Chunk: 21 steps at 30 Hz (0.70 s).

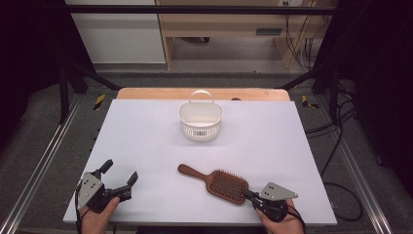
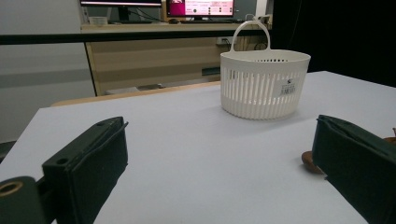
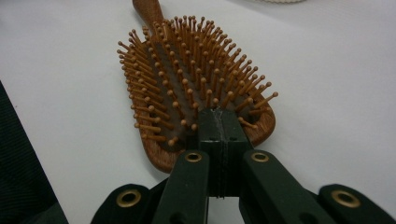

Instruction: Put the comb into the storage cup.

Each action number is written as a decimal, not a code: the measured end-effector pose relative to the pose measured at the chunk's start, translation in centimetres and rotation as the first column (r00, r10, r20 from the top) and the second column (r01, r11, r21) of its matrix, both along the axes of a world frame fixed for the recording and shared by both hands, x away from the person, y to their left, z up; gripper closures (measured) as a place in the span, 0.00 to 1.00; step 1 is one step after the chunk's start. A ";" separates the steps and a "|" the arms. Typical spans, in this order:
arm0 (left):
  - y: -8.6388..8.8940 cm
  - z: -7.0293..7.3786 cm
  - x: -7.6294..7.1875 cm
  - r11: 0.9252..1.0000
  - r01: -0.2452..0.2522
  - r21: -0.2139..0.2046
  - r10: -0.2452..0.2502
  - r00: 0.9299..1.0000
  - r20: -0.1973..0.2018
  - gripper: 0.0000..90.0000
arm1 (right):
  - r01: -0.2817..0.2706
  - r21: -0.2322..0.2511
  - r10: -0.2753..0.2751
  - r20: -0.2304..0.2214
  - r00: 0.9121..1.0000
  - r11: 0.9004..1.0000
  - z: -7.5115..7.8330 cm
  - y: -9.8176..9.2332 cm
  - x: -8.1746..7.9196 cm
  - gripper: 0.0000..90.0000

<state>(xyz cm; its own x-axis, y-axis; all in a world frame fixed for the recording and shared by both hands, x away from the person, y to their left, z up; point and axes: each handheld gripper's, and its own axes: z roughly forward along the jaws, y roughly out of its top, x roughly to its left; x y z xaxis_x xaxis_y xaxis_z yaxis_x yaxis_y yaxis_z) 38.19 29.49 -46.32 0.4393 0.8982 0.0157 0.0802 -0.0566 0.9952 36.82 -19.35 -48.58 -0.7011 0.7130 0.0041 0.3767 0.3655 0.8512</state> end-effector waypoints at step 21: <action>-0.1 -0.1 0.1 1.000 0.001 0.013 -0.001 1.000 -0.005 0.04 | 0.078 -0.057 -0.079 -0.014 0.997 0.995 0.6 1.6 1.3 1.00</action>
<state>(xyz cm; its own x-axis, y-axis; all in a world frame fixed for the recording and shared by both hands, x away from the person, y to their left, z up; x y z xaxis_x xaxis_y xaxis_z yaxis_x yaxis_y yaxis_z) 38.28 29.42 -46.39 0.4405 0.8974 0.0246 0.0853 -0.0691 0.9940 38.13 -17.75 -48.03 -0.6429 0.7655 -0.0262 0.4201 0.3810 0.8236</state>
